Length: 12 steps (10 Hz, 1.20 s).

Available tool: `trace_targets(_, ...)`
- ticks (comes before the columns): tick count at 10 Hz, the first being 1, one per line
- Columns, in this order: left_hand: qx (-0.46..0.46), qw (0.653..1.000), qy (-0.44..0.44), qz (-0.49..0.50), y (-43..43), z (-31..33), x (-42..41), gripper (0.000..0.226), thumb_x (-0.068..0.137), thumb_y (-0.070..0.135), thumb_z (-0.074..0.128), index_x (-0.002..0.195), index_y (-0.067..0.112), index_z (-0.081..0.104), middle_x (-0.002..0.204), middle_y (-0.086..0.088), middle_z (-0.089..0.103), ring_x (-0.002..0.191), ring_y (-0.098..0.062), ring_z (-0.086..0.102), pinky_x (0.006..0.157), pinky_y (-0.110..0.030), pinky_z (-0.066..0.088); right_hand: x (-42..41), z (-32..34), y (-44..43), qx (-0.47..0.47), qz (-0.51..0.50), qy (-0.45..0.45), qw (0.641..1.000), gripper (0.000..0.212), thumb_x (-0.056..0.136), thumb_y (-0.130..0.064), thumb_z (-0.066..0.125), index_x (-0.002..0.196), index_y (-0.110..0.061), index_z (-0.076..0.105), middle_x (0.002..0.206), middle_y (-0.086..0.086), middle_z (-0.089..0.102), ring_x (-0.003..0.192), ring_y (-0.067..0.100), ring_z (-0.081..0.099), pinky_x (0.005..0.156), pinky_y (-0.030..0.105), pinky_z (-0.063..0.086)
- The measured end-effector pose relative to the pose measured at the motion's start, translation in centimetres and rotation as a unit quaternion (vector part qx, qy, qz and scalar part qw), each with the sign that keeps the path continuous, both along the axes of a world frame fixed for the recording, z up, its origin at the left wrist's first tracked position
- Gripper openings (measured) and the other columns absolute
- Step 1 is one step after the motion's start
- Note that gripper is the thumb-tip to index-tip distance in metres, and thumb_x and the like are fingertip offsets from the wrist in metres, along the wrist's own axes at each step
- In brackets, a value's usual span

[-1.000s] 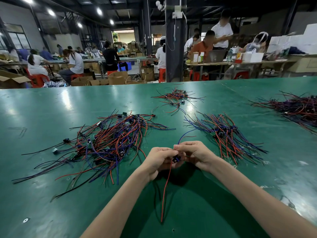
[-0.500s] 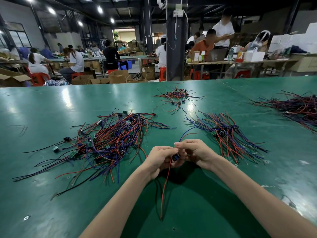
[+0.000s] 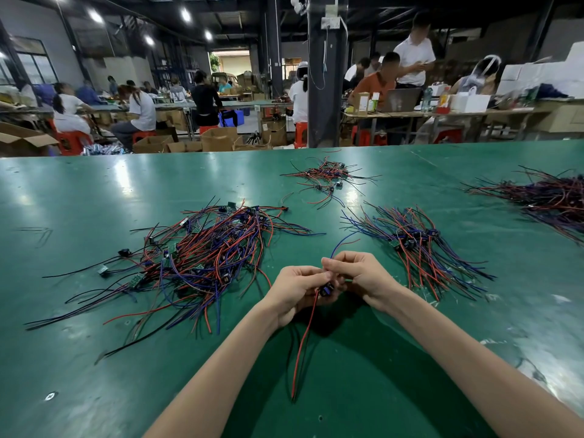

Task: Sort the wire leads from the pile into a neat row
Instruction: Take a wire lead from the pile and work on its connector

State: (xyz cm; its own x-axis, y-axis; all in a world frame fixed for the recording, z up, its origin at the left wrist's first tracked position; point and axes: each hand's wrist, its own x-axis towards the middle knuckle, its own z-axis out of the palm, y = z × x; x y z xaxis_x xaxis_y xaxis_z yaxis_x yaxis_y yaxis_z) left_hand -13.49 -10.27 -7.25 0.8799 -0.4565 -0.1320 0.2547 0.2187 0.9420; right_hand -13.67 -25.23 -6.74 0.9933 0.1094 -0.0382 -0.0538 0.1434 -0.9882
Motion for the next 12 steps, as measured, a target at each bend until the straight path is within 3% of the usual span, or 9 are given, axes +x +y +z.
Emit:
trace_targets(2,0.012,1.000,-0.003,-0.007,-0.2,0.1,-0.1,0.015,0.090,0.001,0.057,0.079,0.000,0.068,0.075,-0.010,0.071,0.062,-0.016,0.066,0.064,-0.029,0.058,0.3,-0.3,0.0,0.015,-0.025,0.012,0.999,0.023,0.078,-0.006,0.073,0.063,-0.009,0.056,0.054,0.002,0.055,0.044,0.008,0.042,0.044,0.017,0.041)
trace_targets(3,0.028,1.000,-0.002,0.000,-0.2,0.2,-0.1,0.013,0.091,0.000,0.055,0.080,-0.001,0.063,0.068,-0.009,0.068,0.058,-0.016,0.066,0.062,-0.029,0.059,0.4,-0.4,0.3,-0.009,-0.063,-0.010,0.998,0.025,0.076,-0.003,0.074,0.061,-0.009,0.055,0.056,0.006,0.048,0.047,0.013,0.038,0.049,0.023,0.034)
trace_targets(4,0.031,0.999,0.001,0.012,-0.2,0.2,0.0,0.014,0.090,-0.002,0.054,0.078,-0.001,0.060,0.067,-0.012,0.063,0.054,-0.016,0.064,0.062,-0.030,0.059,0.7,-0.5,0.3,-0.039,-0.075,-0.045,0.995,0.027,0.076,-0.002,0.074,0.059,-0.007,0.055,0.050,0.003,0.047,0.042,0.010,0.036,0.045,0.021,0.029)
trace_targets(7,0.047,0.999,0.005,-0.010,-0.1,0.4,0.1,0.019,0.088,-0.004,0.055,0.069,0.000,0.056,0.057,-0.008,0.061,0.051,-0.015,0.062,0.054,-0.025,0.055,1.8,-0.9,-1.4,-0.145,-0.114,-0.092,0.979,0.021,0.077,-0.007,0.076,0.060,-0.007,0.063,0.048,-0.004,0.055,0.039,0.005,0.041,0.042,0.016,0.034)
trace_targets(8,0.045,0.999,0.012,-0.016,0.0,0.5,0.0,0.019,0.089,-0.004,0.055,0.070,-0.001,0.057,0.060,-0.012,0.064,0.051,-0.017,0.063,0.054,-0.024,0.056,2.1,-1.0,-2.1,-0.191,-0.140,-0.101,0.966,0.020,0.077,-0.009,0.076,0.061,-0.009,0.064,0.051,-0.002,0.056,0.039,0.003,0.042,0.043,0.014,0.036)
trace_targets(10,0.055,0.998,0.013,-0.014,0.0,0.9,-0.2,0.019,0.089,-0.004,0.054,0.070,-0.002,0.056,0.060,-0.013,0.065,0.049,-0.017,0.062,0.052,-0.022,0.054,2.5,-1.1,-3.0,-0.297,-0.195,-0.131,0.925,0.017,0.080,-0.015,0.076,0.066,-0.009,0.067,0.059,0.005,0.059,0.052,0.014,0.045,0.056,0.025,0.039)
trace_targets(12,0.055,0.998,0.016,-0.011,0.1,1.2,-0.2,0.019,0.088,-0.004,0.055,0.069,-0.002,0.057,0.060,-0.014,0.064,0.049,-0.018,0.062,0.051,-0.022,0.054,2.9,-1.6,-3.2,-0.355,-0.242,-0.167,0.888,0.016,0.082,-0.017,0.074,0.072,-0.005,0.070,0.061,0.000,0.061,0.057,0.011,0.050,0.058,0.018,0.036)
